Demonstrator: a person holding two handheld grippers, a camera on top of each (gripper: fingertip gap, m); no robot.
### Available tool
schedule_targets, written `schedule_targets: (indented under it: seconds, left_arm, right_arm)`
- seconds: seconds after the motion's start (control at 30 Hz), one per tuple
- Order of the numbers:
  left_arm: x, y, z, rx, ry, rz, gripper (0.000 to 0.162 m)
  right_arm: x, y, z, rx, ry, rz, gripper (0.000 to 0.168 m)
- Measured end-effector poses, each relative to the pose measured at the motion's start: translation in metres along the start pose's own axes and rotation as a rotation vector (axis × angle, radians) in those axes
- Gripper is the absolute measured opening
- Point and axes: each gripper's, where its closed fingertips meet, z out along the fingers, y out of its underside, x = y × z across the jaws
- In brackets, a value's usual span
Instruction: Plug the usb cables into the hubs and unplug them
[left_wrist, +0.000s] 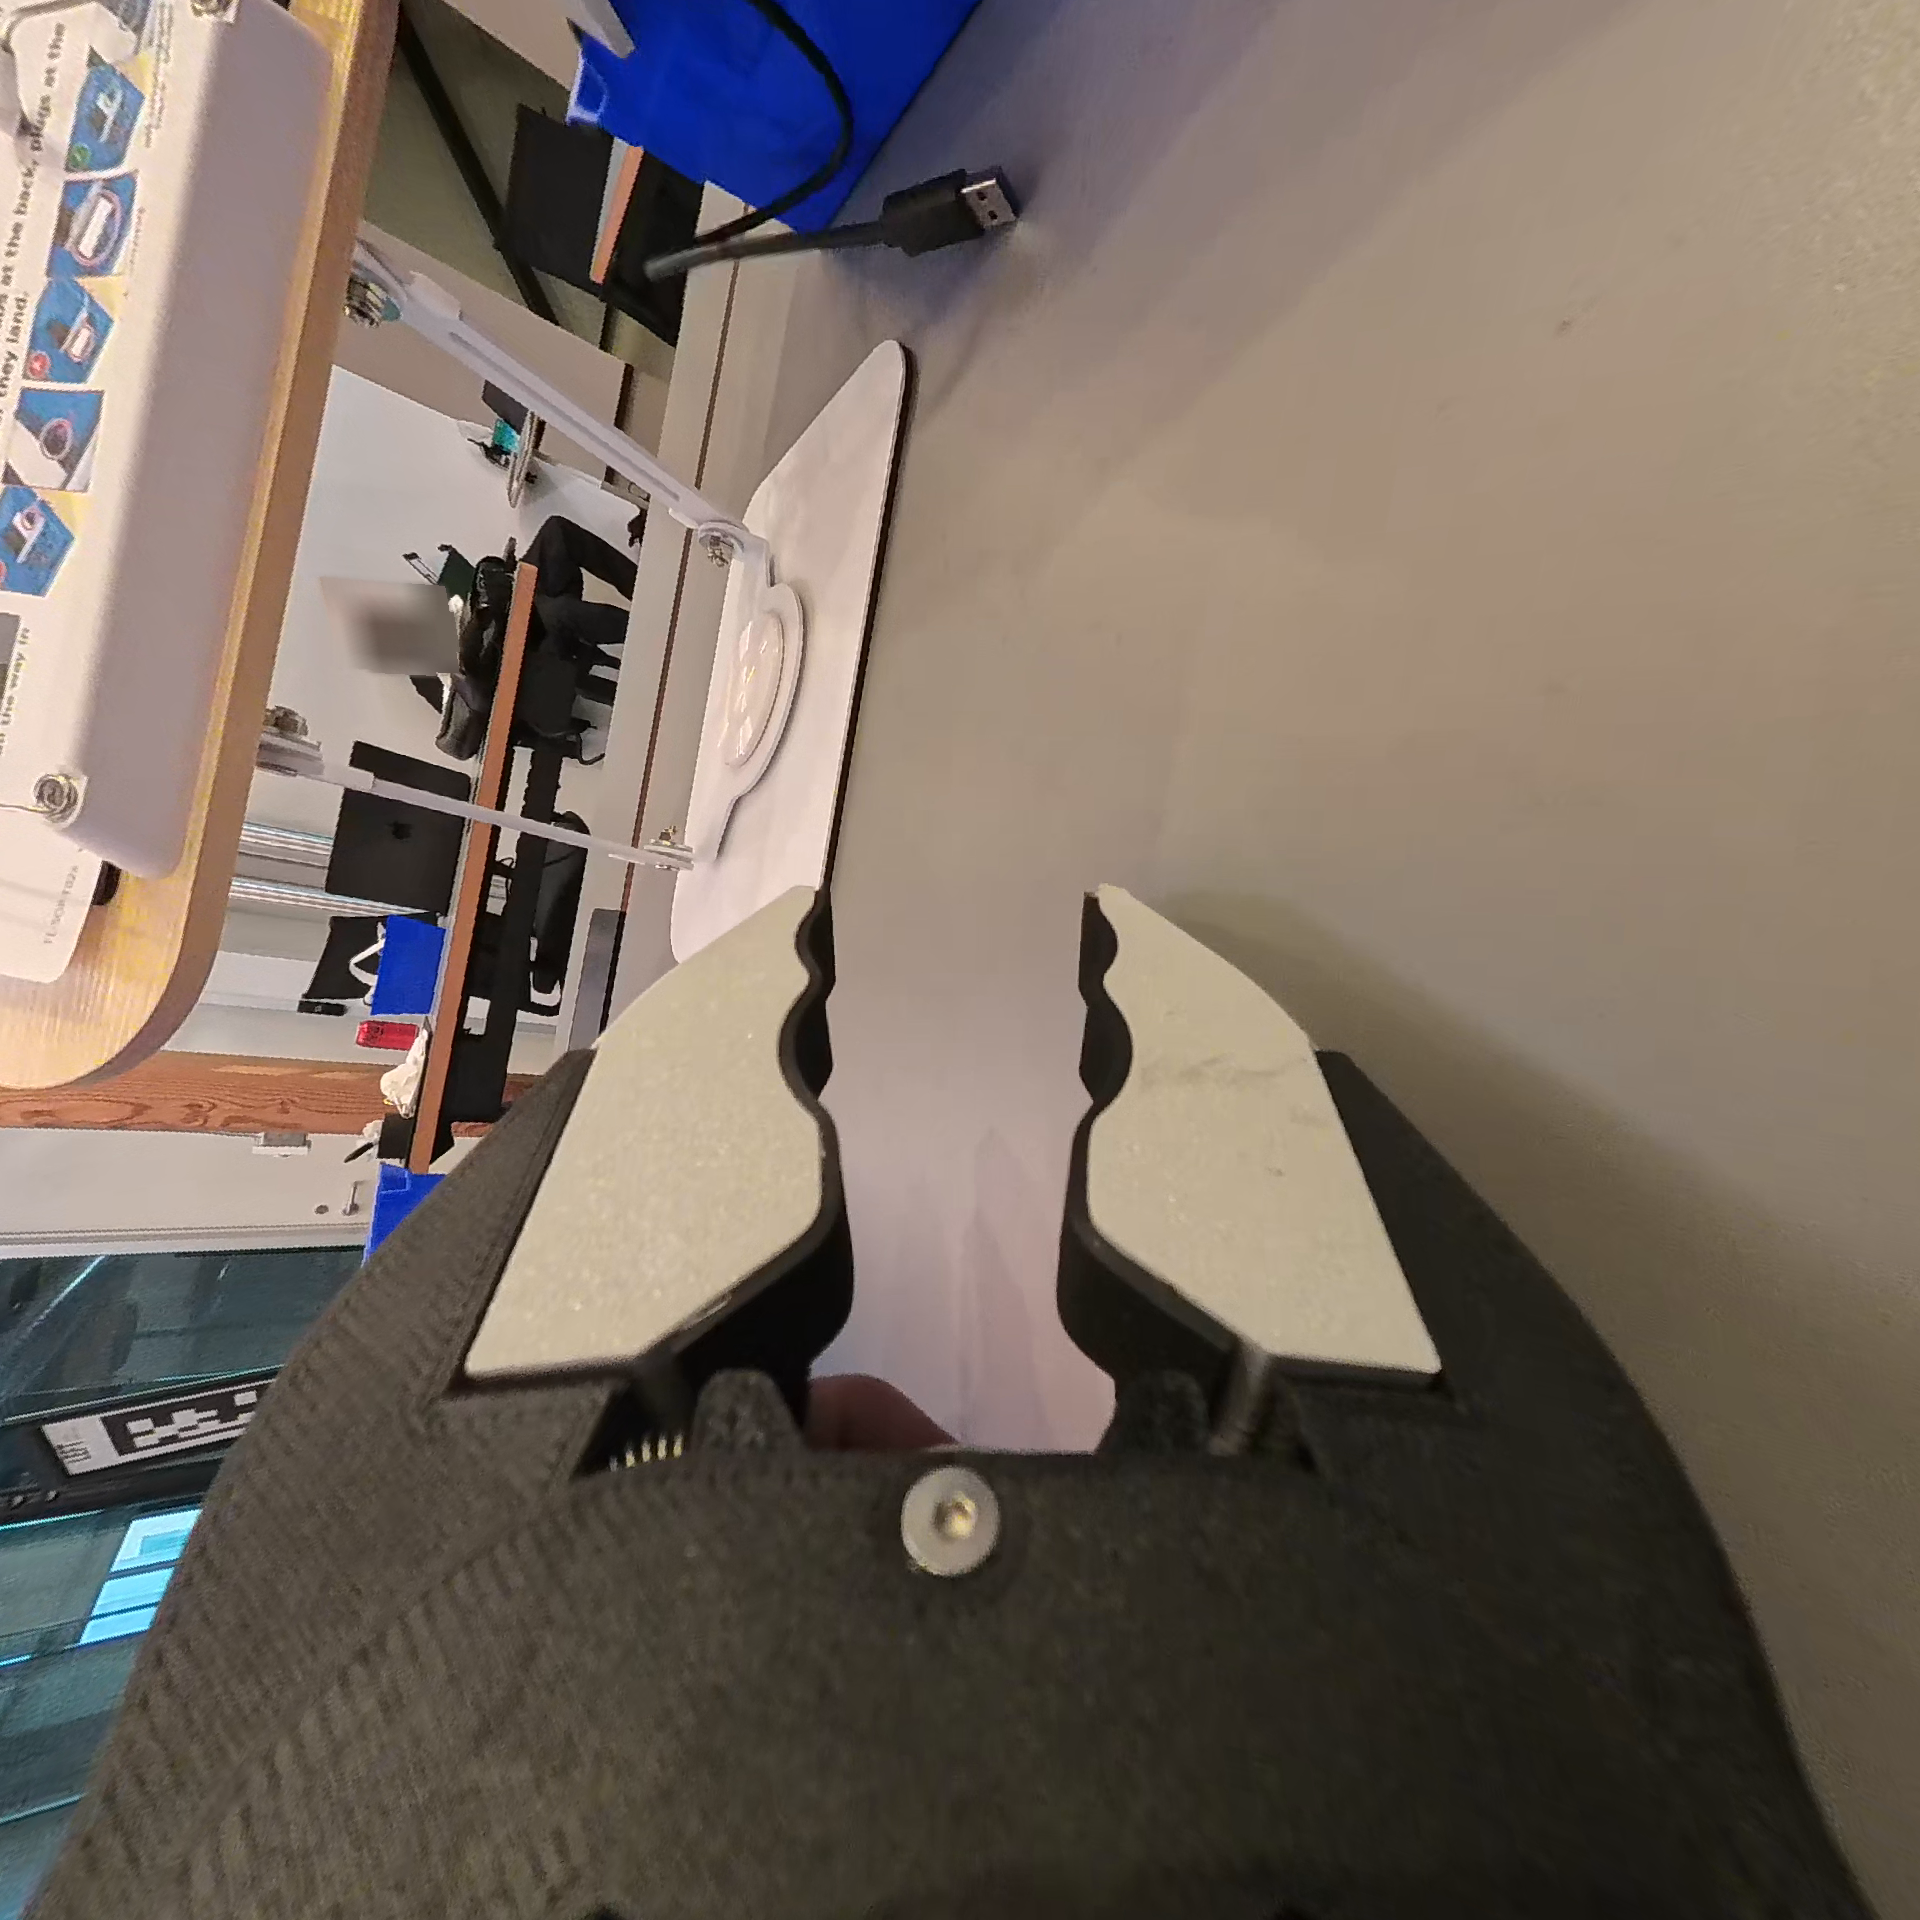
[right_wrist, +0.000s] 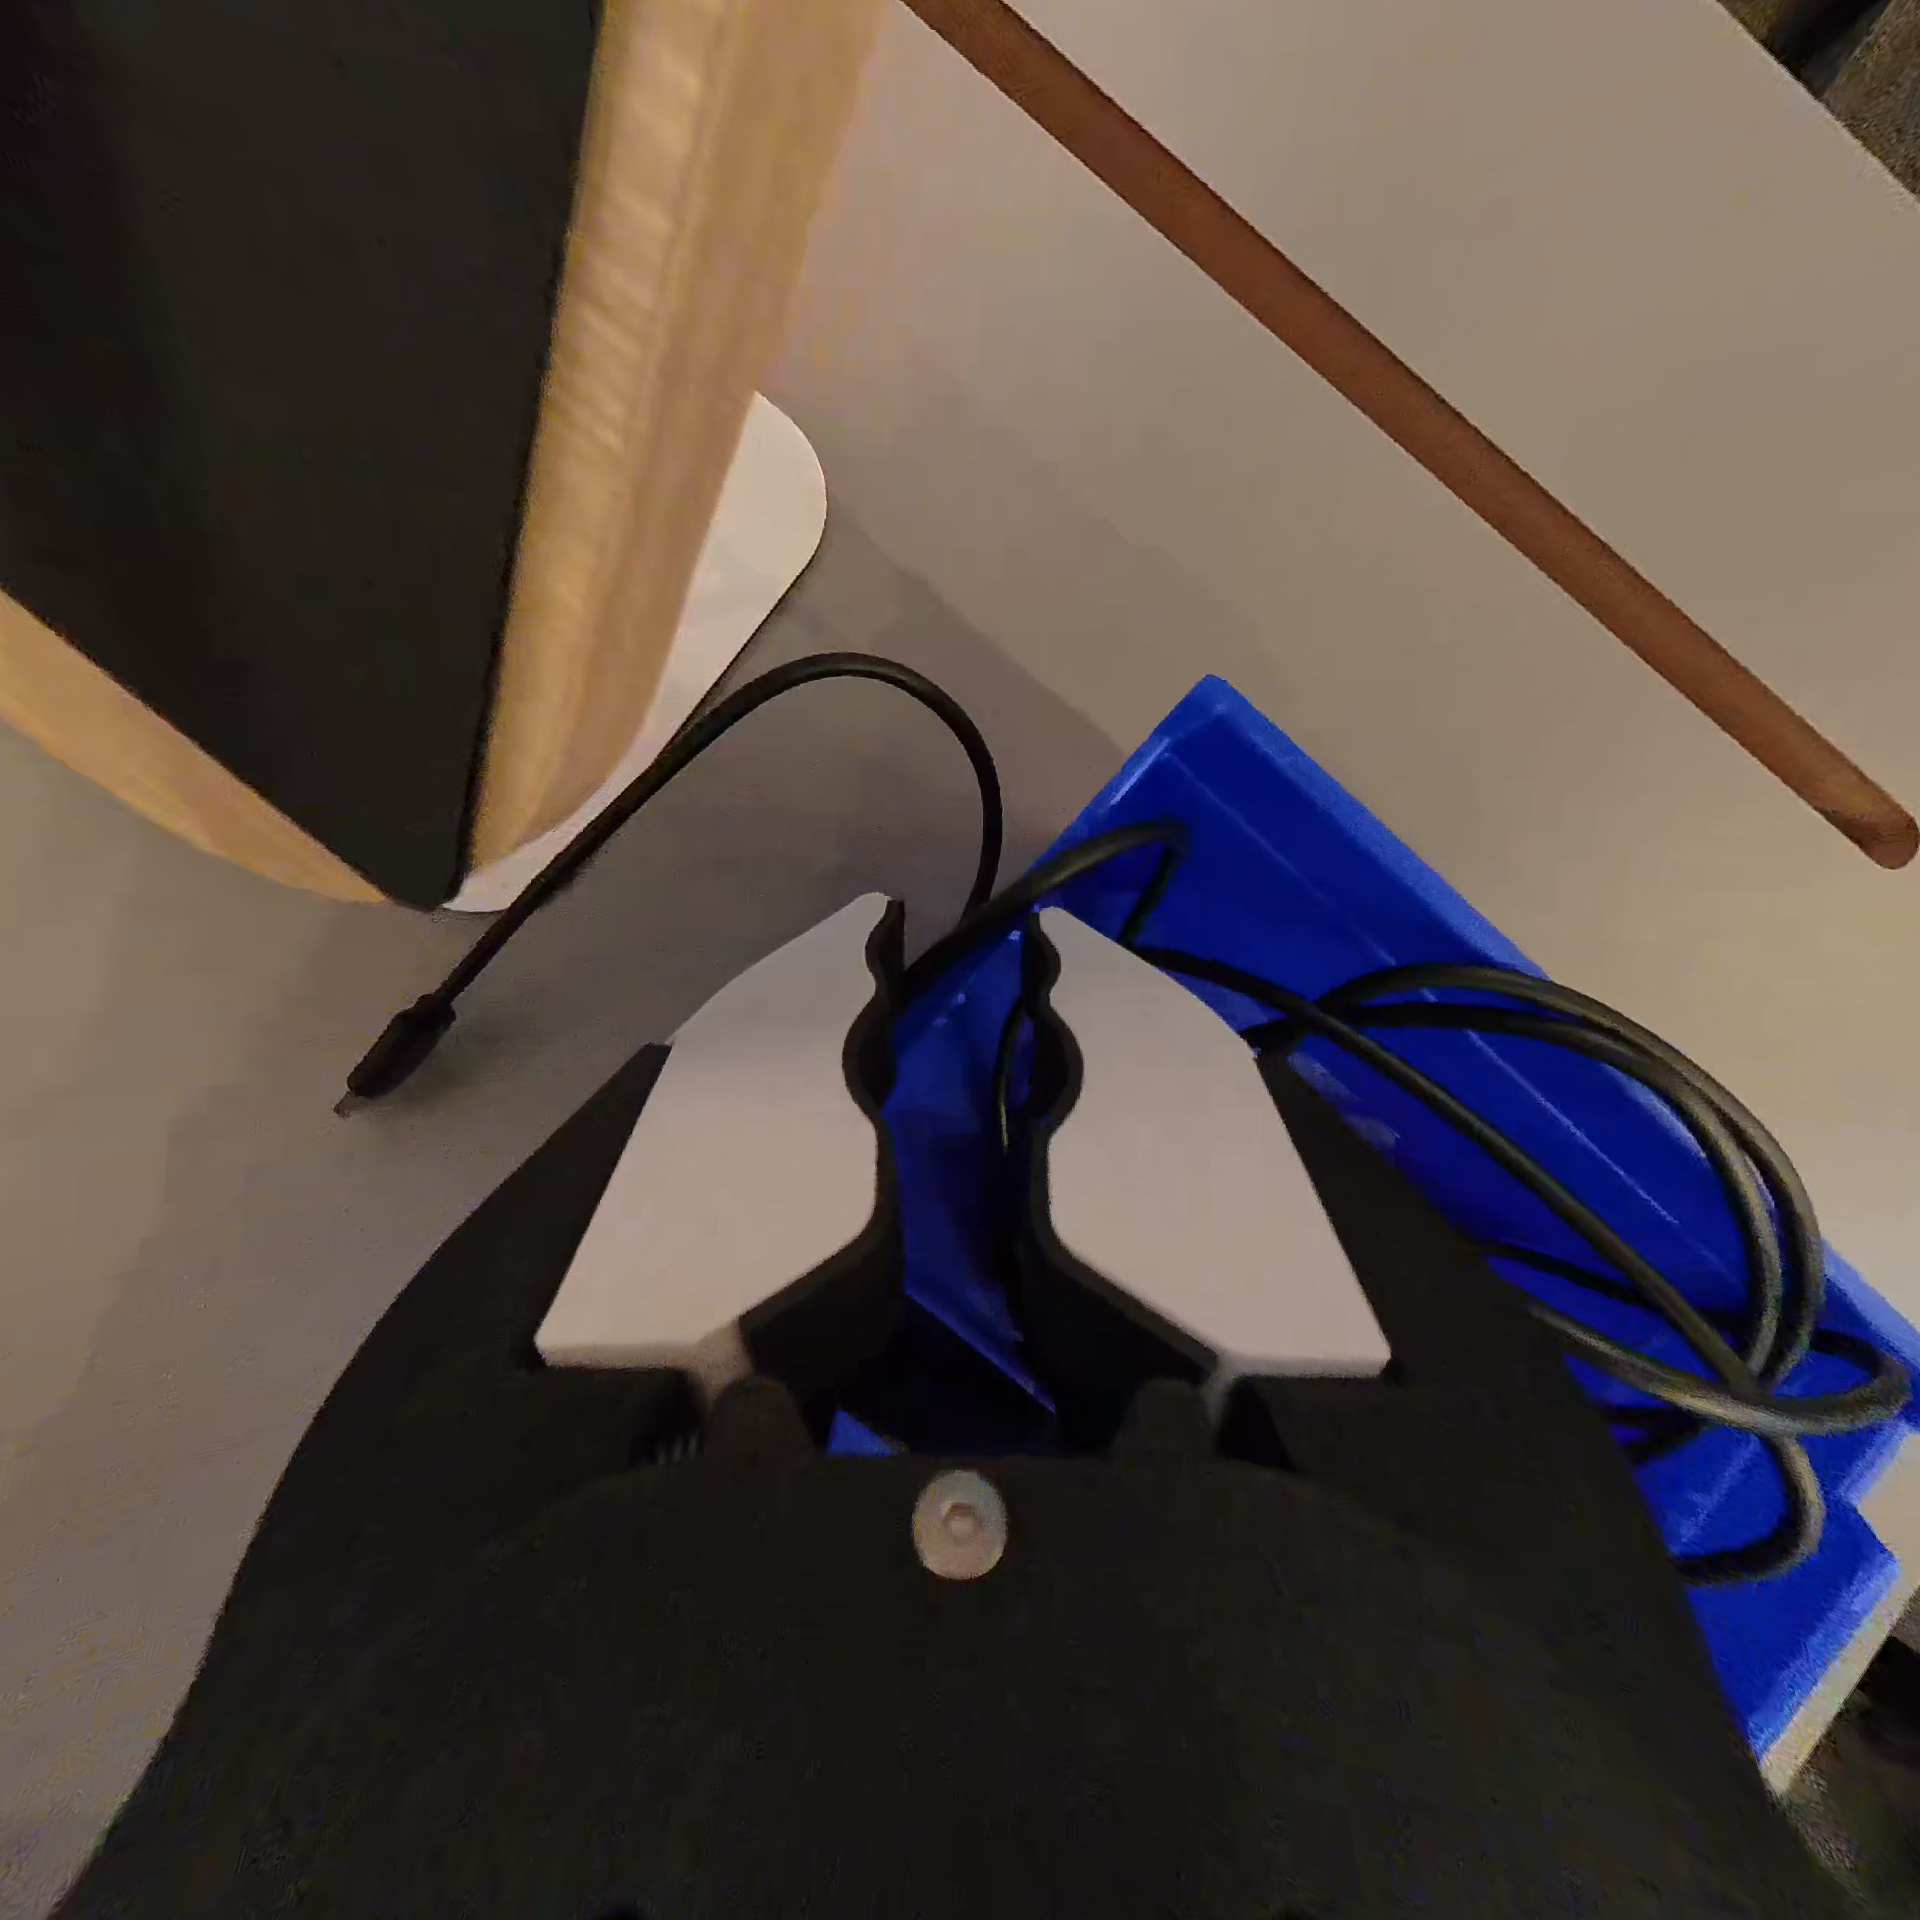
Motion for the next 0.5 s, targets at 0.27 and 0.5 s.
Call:
schedule_targets:
  seconds: [0.27, 0.5]
  left_arm:
    - [0.0, 0.0, 0.0, 0.0, 0.002, -0.004, 0.045]
    - [0.0, -0.001, 0.001, 0.001, 0.002, -0.002, 0.045]
  right_arm:
    - [0.004, -0.002, -0.01, 0.192, -0.327, 0.261, 0.017]
    - [0.014, -0.014, -0.038, 0.406, -0.468, 0.381, 0.004]
